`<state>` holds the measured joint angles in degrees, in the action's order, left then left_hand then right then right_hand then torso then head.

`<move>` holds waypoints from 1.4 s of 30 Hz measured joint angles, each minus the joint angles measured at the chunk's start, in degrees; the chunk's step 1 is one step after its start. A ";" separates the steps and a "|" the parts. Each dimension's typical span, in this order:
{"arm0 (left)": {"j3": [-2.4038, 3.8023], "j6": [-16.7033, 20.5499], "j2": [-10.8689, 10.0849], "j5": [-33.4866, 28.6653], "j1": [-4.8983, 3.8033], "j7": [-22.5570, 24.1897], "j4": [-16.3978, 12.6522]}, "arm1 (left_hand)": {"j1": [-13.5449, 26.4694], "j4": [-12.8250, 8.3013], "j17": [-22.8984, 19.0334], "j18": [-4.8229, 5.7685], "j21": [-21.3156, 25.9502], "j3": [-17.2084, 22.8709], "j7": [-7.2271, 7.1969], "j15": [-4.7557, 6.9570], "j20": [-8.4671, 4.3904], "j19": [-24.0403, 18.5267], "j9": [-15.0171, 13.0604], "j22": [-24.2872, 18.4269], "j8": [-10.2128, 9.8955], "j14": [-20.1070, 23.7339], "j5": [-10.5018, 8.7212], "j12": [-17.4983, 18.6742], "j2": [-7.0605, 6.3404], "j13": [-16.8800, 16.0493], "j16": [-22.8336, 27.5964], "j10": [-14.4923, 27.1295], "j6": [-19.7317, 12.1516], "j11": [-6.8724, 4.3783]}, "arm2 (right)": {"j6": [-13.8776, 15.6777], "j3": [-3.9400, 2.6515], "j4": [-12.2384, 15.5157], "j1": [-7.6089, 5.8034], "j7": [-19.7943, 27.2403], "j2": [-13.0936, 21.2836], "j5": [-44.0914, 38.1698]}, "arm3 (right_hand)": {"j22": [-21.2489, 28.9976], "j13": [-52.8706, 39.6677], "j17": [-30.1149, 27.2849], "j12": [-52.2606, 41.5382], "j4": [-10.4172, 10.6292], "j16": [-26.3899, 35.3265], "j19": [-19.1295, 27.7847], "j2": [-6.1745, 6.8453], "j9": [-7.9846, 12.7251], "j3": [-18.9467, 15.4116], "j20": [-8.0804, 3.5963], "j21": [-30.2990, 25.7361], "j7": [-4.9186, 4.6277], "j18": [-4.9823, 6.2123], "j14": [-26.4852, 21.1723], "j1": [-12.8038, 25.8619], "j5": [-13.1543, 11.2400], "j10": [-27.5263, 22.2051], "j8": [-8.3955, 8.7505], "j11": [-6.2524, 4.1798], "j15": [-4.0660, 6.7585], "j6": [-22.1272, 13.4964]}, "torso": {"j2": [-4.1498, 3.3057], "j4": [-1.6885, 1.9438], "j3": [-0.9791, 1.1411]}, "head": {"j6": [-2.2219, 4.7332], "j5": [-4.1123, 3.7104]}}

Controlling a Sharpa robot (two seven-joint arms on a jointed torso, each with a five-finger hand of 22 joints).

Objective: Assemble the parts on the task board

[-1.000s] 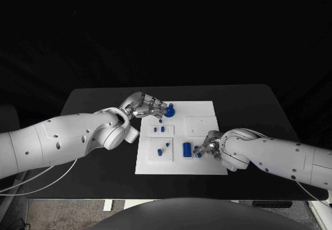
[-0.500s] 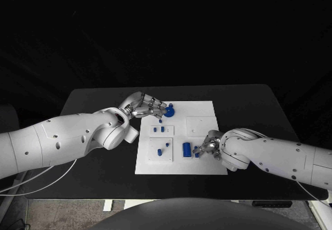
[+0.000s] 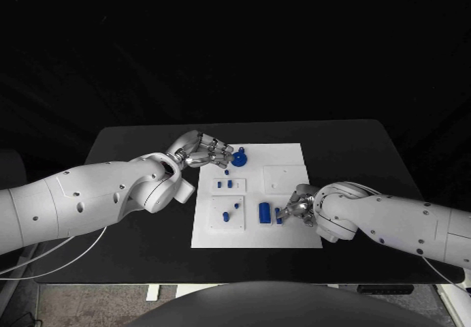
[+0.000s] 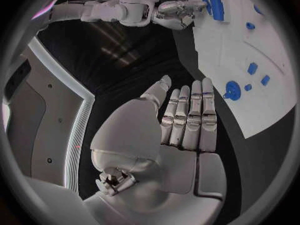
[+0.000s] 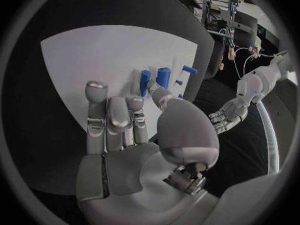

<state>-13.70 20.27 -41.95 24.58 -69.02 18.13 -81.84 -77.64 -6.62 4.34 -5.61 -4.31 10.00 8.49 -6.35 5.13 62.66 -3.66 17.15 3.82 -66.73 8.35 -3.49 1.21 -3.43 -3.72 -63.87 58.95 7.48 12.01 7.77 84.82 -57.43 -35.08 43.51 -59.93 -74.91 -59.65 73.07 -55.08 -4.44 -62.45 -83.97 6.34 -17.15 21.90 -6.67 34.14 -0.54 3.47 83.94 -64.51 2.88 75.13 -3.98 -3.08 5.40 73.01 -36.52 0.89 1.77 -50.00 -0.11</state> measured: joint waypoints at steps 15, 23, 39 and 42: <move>0.00 -0.10 -0.01 0.00 0.00 -0.18 0.11 | 0.00 0.16 0.00 0.00 0.00 -0.16 0.00 0.00 0.00 0.00 0.00 -0.58 0.00 0.00 0.00 0.00 0.00 0.00 0.00 0.00 0.00 0.00 | -1.10 -0.13 -0.87 -0.09 1.58 -0.38 0.44 | 0.00 -0.88 0.78 -0.17 -3.96 -0.10 -0.18 -3.37 0.98 -2.50 -0.18 0.63 0.24 -0.89 0.00 -0.69 -0.01 0.13 0.00 -0.13 0.00 0.25 | -0.04 0.03 0.00 | 0.00 -0.34; 0.00 -0.16 0.01 0.00 0.00 -0.25 0.14 | 0.00 0.16 0.00 0.00 0.00 -0.16 0.00 0.00 0.00 0.00 0.00 -0.58 0.00 0.00 0.00 0.00 0.00 0.00 0.00 0.00 0.00 0.00 | -1.00 -0.29 -1.37 0.01 2.23 -0.80 0.44 | 0.00 -4.27 0.68 -3.70 -7.76 -0.19 -0.18 -5.45 0.40 -0.93 -0.18 2.22 -0.04 -0.89 0.00 -1.99 -0.50 2.38 0.06 -0.10 0.00 1.39 | -0.04 0.05 -0.05 | 0.00 -0.46; 0.00 -0.31 0.00 0.00 0.00 -0.42 0.17 | 0.00 0.31 0.00 0.01 0.00 -0.31 0.00 0.00 0.00 0.00 0.00 -0.91 0.00 0.00 0.00 0.00 0.00 0.00 0.00 0.00 0.00 0.00 | -0.06 -0.35 -1.71 0.71 2.42 -1.15 -1.03 | 0.00 -8.36 -0.16 -2.42 -11.76 0.02 -0.18 -6.94 -2.56 2.98 -0.18 3.56 -0.20 -0.89 0.00 -0.79 -0.49 3.74 0.03 -0.22 0.00 1.71 | 0.00 0.05 -0.09 | 0.00 -0.42; 0.00 -0.37 0.00 -0.11 0.00 -0.48 0.26 | 0.00 0.31 0.00 0.01 0.00 -0.31 0.00 0.00 0.00 0.00 0.00 -0.96 0.00 0.00 0.00 0.00 0.00 0.00 0.00 0.00 0.00 0.00 | 0.15 -0.23 -1.73 0.86 2.61 -0.90 -1.01 | 0.00 -8.11 -0.48 -1.43 -10.58 0.23 -0.18 -5.38 -2.66 1.34 -0.18 2.93 0.56 -0.89 0.00 1.18 0.17 4.23 0.03 -0.74 0.00 1.91 | 0.02 0.02 -0.09 | 0.00 -0.37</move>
<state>-13.70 19.91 -41.95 24.47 -69.03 17.66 -81.58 -77.64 -6.32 4.34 -5.60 -4.31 9.69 8.49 -6.35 5.13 62.66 -3.66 16.19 3.82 -66.73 8.35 -3.49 1.21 -3.43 -3.72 -63.88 58.95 7.48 12.16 7.53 83.09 -56.57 -32.48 42.60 -60.94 -74.90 -67.76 72.60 -56.51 -15.02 -62.22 -84.15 0.95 -19.81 23.24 -6.85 37.07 0.02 2.58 83.94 -63.33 3.06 79.36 -3.94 -3.82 5.40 74.92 -36.50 0.91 1.68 -50.00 -0.48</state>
